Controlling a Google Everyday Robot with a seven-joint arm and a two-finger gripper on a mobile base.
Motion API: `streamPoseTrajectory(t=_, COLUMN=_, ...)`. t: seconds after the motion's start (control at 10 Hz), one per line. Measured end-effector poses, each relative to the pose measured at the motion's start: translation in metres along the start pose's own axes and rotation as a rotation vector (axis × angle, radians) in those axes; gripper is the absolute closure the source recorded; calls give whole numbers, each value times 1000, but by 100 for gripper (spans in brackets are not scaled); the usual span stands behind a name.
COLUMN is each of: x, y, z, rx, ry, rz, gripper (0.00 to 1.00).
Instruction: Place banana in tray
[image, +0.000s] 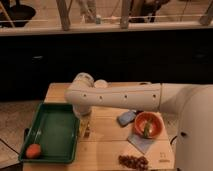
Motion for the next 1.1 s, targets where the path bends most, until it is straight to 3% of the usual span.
streamPoseTrajectory(t=1.1, x=-57, y=-17, z=9, rx=-12, ry=-27, rz=-182, gripper=100)
